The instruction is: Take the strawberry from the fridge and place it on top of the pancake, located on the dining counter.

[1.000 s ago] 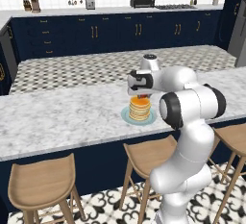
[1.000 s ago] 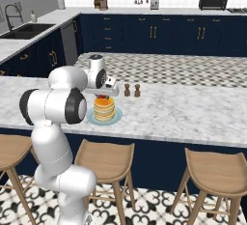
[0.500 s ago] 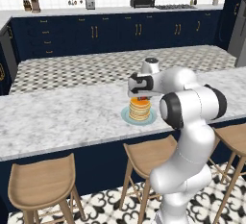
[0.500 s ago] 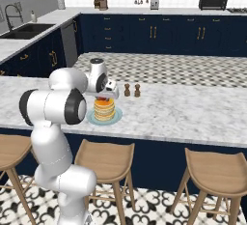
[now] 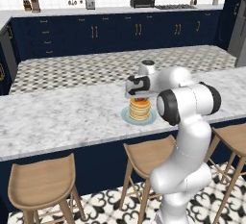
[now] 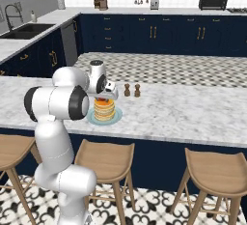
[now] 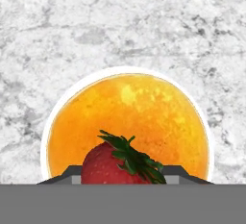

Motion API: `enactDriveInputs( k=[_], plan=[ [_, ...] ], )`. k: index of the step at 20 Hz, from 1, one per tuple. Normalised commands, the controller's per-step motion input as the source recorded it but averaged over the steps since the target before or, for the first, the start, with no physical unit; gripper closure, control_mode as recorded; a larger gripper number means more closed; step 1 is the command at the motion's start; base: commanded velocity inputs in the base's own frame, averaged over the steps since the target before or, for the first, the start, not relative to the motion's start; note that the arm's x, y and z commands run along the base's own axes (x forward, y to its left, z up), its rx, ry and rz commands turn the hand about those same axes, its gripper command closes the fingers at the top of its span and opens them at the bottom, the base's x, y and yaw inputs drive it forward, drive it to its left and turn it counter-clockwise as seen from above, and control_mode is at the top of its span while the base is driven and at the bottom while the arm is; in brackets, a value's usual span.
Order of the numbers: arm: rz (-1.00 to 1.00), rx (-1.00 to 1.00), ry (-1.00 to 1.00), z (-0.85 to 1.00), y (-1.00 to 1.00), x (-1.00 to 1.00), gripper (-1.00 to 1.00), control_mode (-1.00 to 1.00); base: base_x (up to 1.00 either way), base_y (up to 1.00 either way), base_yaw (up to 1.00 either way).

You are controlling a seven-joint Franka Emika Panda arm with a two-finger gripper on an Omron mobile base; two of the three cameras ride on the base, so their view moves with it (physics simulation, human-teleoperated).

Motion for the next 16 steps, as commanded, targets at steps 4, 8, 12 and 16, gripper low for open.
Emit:
enactDriveInputs(
  k=[4, 8, 12, 16],
  plan=[
    [0.0, 0.0, -0.02, -0.13, 0.0, 0.09, 1.0, -1.0, 0.0, 0.0, 0.0],
    [0.0, 0.0, -0.02, -0.25, 0.0, 0.0, 1.0, -1.0, 0.0, 0.0, 0.0],
    [0.0, 0.0, 0.0, -0.05, 0.0, 0.0, 1.0, -1.0, 0.0, 0.0, 0.0],
    [0.0, 0.0, 0.0, -0.01, 0.0, 0.0, -1.0, -1.0, 0.0, 0.0, 0.0]
  ],
)
